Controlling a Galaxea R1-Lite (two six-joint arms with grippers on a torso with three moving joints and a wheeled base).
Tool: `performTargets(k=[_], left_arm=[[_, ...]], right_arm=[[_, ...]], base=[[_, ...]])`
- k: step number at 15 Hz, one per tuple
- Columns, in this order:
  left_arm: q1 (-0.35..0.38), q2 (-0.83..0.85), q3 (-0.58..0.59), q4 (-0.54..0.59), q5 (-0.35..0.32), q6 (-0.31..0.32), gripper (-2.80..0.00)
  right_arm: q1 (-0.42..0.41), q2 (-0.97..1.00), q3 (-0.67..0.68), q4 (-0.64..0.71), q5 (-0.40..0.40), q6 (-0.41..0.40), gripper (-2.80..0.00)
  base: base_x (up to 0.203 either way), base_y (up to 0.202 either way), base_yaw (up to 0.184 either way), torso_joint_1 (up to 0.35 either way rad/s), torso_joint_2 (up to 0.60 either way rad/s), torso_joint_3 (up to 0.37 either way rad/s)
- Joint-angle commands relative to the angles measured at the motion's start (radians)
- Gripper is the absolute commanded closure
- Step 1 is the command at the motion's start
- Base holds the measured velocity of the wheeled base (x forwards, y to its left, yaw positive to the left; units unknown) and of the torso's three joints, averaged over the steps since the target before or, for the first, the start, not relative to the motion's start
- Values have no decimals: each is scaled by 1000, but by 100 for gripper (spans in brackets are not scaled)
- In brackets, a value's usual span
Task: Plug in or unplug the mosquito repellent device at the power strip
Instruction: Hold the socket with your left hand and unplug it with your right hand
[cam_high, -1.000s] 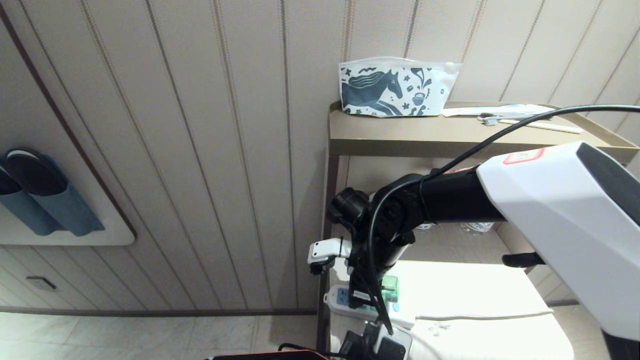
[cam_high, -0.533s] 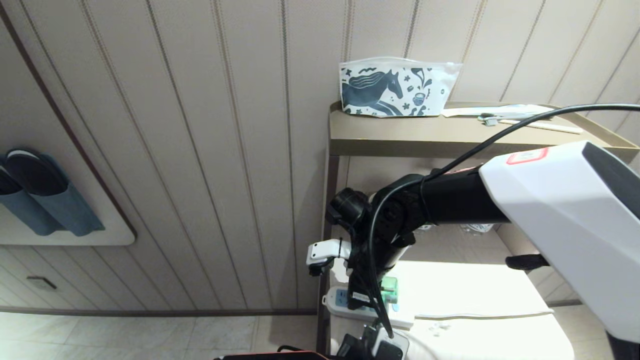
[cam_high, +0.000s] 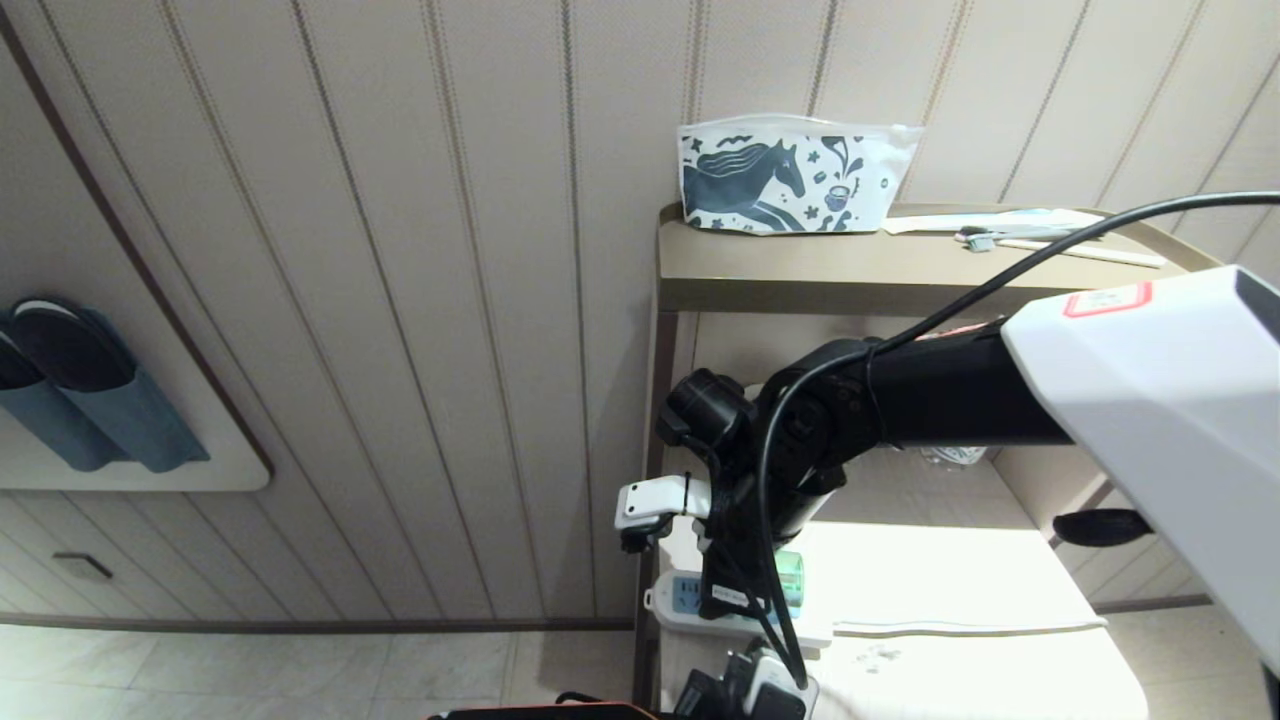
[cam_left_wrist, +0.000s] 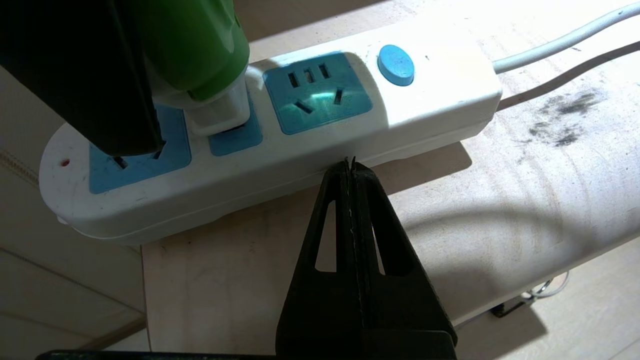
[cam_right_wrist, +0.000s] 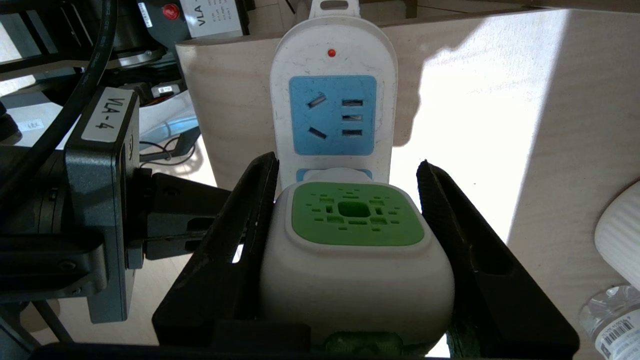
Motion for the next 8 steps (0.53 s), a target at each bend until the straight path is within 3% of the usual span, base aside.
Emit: performTargets(k=[1, 8], left_arm=[[-2, -16, 3, -43, 6, -1, 0], [0, -69, 8, -43, 19, 1, 0]], right_arm=[[0, -1, 1, 4, 1, -4, 0], [-9, 9, 21, -3, 4, 1, 0]], base=[[0, 0, 0, 0, 0, 0], [0, 0, 0, 0, 0, 0]])
